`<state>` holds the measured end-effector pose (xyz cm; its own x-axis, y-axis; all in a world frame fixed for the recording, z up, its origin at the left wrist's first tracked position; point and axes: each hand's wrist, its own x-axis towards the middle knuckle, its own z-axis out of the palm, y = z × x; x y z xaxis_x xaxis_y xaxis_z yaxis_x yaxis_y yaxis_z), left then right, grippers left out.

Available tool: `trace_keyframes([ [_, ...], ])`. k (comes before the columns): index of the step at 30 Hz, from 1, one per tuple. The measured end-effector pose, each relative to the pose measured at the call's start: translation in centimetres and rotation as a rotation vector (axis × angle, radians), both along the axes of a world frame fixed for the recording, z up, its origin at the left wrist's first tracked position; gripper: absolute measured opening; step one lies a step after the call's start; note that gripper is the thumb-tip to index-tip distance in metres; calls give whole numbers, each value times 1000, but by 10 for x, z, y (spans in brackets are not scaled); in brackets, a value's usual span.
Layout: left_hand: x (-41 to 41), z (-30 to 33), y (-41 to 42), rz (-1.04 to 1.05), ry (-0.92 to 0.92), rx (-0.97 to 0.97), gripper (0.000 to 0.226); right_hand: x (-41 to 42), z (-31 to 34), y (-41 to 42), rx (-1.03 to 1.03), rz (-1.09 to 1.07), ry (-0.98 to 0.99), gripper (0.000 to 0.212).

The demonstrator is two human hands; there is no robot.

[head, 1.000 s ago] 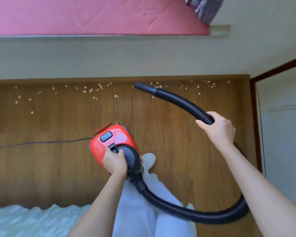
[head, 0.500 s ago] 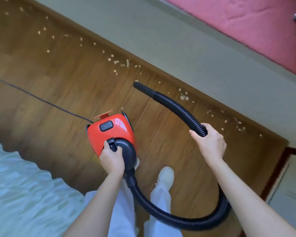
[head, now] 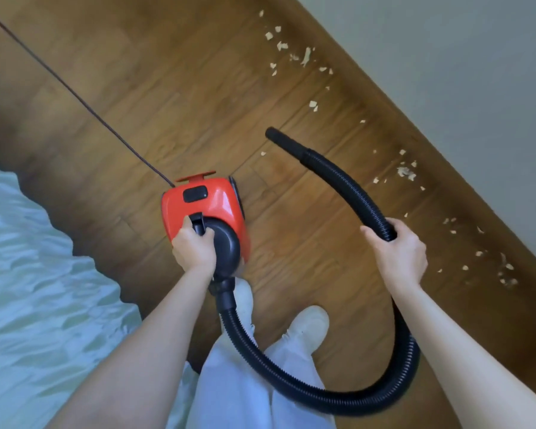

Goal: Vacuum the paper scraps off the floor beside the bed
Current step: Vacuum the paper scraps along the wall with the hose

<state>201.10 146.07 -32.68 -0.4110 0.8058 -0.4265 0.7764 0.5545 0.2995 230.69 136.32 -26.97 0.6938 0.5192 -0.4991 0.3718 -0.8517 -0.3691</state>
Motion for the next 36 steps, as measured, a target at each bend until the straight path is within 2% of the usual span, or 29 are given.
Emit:
trace_keyframes([
  [5,-27,-7,7,-47,9,-16,26,-22,-8,25,1,20,21,44],
  [10,-25,-8,4,-77,-7,-41,50,-45,-4,40,-16,62,25,44],
  [15,-35,1,6,-114,-20,-107,61,-60,7,48,-22,121,26,43],
  [21,-60,4,17,-296,-48,-199,62,-73,22,56,-12,122,12,41],
  [26,-67,12,25,-513,27,-238,73,-86,30,64,-5,127,-12,41],
  [32,-68,6,42,-775,92,-204,69,-106,34,78,1,190,-40,41],
  [36,-65,-2,61,-855,143,-224,70,-121,32,88,-1,217,-44,40],
])
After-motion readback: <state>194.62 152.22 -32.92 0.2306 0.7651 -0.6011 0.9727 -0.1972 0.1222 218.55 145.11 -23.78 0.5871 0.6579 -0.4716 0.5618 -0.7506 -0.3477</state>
